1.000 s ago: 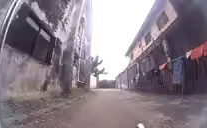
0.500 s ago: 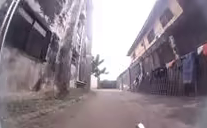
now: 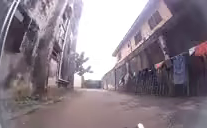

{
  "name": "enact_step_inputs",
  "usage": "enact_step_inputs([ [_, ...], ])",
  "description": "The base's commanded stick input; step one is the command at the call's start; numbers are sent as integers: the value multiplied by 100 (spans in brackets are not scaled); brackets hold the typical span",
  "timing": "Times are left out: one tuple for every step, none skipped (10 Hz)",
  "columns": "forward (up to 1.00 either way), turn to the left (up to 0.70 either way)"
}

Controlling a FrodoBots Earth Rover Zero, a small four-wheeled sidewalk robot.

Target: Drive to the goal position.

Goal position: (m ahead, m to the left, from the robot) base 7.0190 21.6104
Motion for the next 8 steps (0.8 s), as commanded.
enact_step_inputs([
  [100,0],
  [100,0],
  [100,0],
  [100,0],
  [100,0],
  [100,0],
  [100,0],
  [100,0],
])
